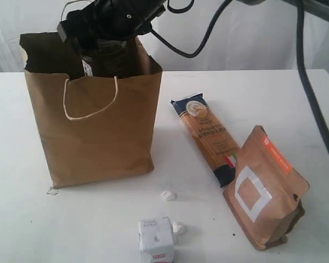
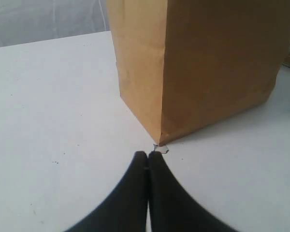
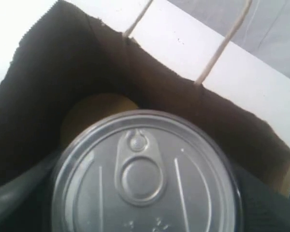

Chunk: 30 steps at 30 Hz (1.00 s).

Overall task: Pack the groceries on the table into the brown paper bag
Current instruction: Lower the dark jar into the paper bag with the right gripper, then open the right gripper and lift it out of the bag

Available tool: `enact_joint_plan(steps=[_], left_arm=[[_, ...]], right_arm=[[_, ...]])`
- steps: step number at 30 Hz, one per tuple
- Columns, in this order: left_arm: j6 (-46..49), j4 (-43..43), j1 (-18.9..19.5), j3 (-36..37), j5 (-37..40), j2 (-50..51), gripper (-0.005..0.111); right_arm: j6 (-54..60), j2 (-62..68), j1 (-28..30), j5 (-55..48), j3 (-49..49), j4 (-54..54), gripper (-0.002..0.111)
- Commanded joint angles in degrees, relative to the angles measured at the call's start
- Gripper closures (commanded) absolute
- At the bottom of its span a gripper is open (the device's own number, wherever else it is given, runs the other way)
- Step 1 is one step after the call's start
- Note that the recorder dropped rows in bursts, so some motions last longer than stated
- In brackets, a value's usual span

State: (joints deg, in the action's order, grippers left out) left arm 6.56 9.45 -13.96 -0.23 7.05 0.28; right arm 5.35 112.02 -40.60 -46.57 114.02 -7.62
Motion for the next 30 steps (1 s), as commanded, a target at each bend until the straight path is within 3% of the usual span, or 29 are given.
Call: enact_joint_plan(steps=[1,18,30], left_arm=[[-0.33,0.28,0.30,0.23,0.11,-0.28,0.107],[-0.33,0.28,0.30,0.23,0.11,-0.28,0.107],[-0.33,0.28,0.30,0.23,0.11,-0.28,0.107]], right_arm=[[1.70,-1.31,-1.02,4.08,0.69,-1.89,0.045],[8.37,1.89,-3.64,11.57,1.06,-3.05,0.037],[8.94,3.38,-3.64,9.69,3.51,-1.90,0.027]])
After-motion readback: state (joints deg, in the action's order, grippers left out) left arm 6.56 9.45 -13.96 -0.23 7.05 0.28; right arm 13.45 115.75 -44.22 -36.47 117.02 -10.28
